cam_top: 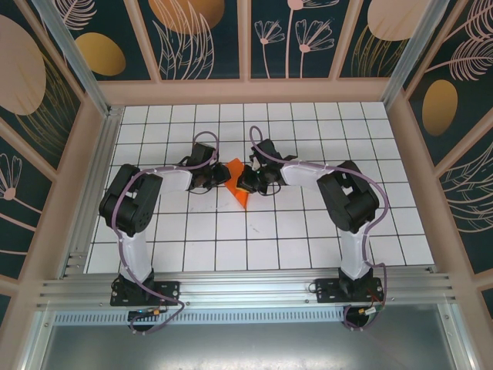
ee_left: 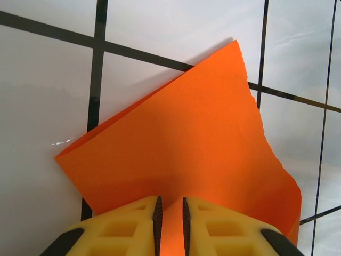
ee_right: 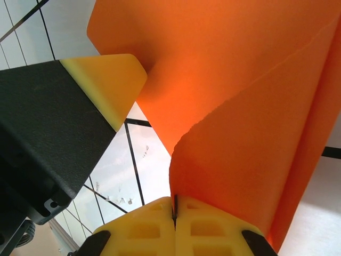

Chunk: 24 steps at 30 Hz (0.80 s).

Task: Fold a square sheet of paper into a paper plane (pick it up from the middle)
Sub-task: Third fold the triangle at the center of the table.

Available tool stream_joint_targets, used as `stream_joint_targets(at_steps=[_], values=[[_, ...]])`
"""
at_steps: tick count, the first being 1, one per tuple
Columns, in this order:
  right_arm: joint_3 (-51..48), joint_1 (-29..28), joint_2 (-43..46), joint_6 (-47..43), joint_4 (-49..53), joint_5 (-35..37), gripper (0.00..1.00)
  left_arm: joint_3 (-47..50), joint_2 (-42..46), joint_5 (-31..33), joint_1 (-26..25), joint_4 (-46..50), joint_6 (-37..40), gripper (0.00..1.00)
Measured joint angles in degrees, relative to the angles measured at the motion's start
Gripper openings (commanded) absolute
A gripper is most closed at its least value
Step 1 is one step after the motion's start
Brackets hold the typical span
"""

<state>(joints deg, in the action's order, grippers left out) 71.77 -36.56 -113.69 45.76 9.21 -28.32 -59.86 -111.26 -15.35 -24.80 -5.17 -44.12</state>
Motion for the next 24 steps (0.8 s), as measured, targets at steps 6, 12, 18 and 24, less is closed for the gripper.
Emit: stream_joint_targets(at_steps=[6,12,18,24], values=[[0.94,-0.31,-0.85,-1.66,2.49,0.87,0.06,0.0,-0.02,-0.66,0.02,-0.11,0.0,0.2],[0.96,-0.68,-0.87,-3.82,5.88,2.01,0.06,0.0,-0.13,-0.94,0.02,-0.2,0.0,0.21],[0.96,-0.74,-0.87,-4.94,6.8,3.28,0.06,0.0,-0.17,-1.31,0.02,-0.22,0.0,0.21],[0.92,-0.74,-0.87,-4.48,6.21,3.52,0.06,0.0,-0.2,-1.33,0.02,-0.22,0.0,0.21]])
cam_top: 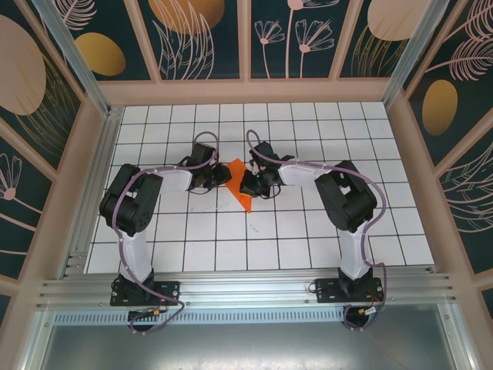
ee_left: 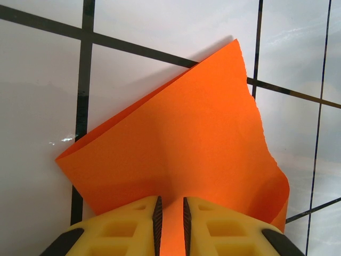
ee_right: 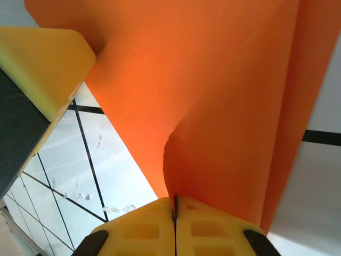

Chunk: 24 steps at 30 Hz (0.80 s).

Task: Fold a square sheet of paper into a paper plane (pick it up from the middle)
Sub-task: Third fold the triangle at the center of the table.

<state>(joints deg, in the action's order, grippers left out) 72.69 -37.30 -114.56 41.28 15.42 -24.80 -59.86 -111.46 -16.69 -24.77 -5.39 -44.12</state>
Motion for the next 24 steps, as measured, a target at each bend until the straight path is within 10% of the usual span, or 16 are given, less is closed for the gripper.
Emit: stream_joint_targets(at_steps=[24], values=[[-2.36,-0.31,0.0,5.84,-3.63,2.49,0.06,0.0,-0.15,-0.87,0.02,-0.39,0.0,0.21]])
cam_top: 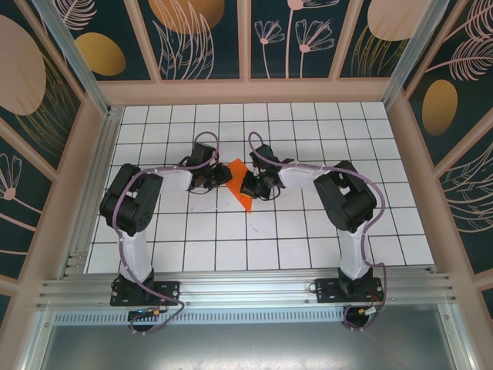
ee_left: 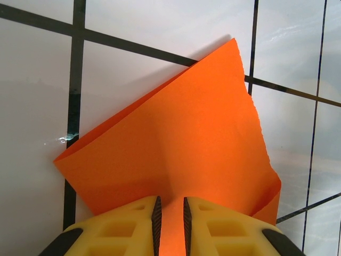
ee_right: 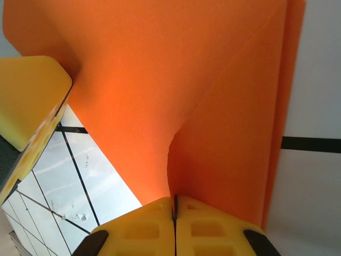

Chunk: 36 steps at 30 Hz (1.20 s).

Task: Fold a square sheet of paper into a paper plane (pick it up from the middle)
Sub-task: Third fold the triangle at the center of the table.

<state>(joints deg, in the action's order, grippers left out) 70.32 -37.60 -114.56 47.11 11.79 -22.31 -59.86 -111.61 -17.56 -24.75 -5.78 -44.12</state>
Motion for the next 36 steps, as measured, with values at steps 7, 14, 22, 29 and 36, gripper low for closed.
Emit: stream_joint_targets(at_steps=[7,14,22,29,36], values=[[-0.74,0.0,0.0,1.31,-1.07,-0.02,0.06,0.0,-0.04,-0.02,0.0,0.0,0.0,0.21],[-1.29,0.11,0.0,2.64,-2.19,-0.11,0.06,0.0,-0.09,-0.15,0.02,-0.02,0.0,0.21],[-2.6,0.48,0.26,4.39,-4.42,-0.74,0.06,0.0,-0.09,-0.17,0.0,-0.04,0.0,0.21],[-3.76,0.63,0.63,5.09,-6.14,-1.18,0.06,0.0,-0.11,-0.17,0.0,-0.04,0.0,0.21],[-6.8,1.22,2.45,5.79,-8.85,-1.53,0.07,0.0,-0.11,-0.15,0.0,-0.02,0.0,0.21]])
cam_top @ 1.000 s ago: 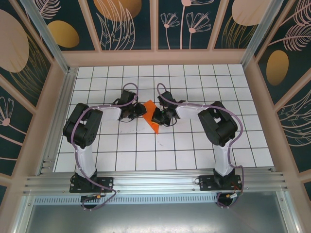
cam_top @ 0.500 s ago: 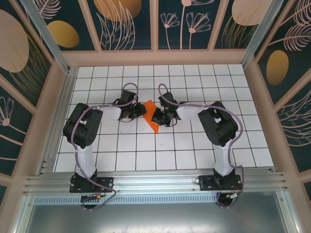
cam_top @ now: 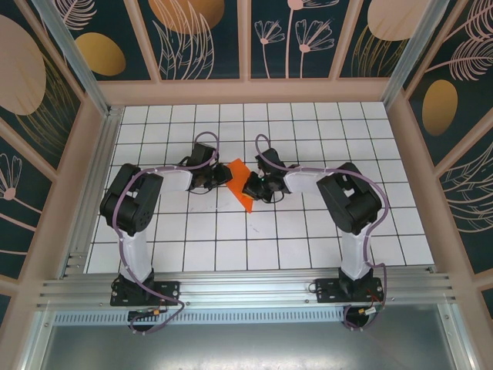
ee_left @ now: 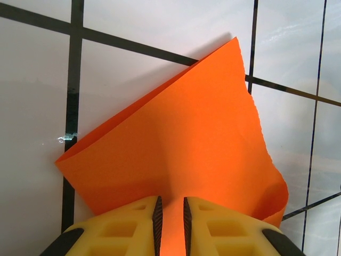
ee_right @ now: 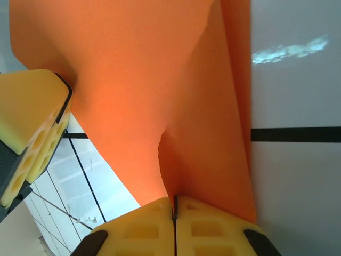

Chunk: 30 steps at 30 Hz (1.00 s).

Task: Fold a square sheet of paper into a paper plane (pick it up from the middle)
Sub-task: Third fold the triangle at the center of the table.

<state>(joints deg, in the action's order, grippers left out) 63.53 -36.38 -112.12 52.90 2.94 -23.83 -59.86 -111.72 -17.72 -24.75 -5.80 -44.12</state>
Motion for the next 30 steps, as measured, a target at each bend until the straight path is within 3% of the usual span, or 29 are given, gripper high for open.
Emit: stream_joint_targets(at_steps=[30], values=[[-1.73,0.72,0.55,2.99,-4.07,-1.55,0.07,-0.07,-0.09,-0.04,0.0,-0.02,0.0,0.21]])
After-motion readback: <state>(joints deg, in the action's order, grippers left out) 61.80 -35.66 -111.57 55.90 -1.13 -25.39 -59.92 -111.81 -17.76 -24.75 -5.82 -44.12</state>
